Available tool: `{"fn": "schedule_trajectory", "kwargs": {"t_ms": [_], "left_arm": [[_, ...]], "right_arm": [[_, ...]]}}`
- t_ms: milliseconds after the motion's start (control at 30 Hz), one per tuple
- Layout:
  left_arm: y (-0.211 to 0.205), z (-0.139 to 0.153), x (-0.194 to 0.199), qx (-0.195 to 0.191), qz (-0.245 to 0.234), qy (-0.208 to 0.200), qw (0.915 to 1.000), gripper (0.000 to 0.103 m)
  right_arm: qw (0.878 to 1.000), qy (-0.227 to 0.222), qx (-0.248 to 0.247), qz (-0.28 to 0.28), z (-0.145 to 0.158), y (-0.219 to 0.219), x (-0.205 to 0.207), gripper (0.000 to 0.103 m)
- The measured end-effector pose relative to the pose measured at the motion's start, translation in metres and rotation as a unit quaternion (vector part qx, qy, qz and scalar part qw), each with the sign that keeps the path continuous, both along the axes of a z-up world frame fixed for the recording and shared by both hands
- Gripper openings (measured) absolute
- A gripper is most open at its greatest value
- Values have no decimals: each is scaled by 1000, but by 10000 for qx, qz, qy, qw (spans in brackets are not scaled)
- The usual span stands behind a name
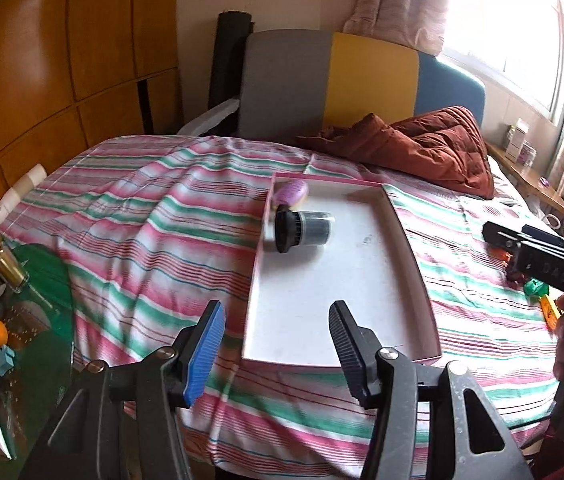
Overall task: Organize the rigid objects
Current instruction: 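Move both open tools back toward the toy pile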
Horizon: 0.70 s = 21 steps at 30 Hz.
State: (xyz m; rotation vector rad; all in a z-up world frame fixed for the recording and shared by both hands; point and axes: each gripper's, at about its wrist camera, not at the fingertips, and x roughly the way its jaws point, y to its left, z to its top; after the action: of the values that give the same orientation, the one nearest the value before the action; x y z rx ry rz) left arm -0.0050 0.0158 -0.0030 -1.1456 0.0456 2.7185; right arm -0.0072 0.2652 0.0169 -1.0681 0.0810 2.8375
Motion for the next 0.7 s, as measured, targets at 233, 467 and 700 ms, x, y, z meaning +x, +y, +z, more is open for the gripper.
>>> {"fn": "schedule_trajectory", "kwargs": {"t_ms": [233, 467, 700], "left_arm": [[24, 0, -2, -11, -309, -35, 9995, 55], [56, -4, -4, -95, -667, -139, 9976, 55], [95, -7, -4, -186, -1098, -230, 9935, 55]], "right_arm": [[9979, 32, 155, -627, 5, 63, 21, 87], [9897, 0, 290, -1399, 0, 135, 45, 87], [9768, 69, 80, -2137, -15, 200, 67, 87]]}}
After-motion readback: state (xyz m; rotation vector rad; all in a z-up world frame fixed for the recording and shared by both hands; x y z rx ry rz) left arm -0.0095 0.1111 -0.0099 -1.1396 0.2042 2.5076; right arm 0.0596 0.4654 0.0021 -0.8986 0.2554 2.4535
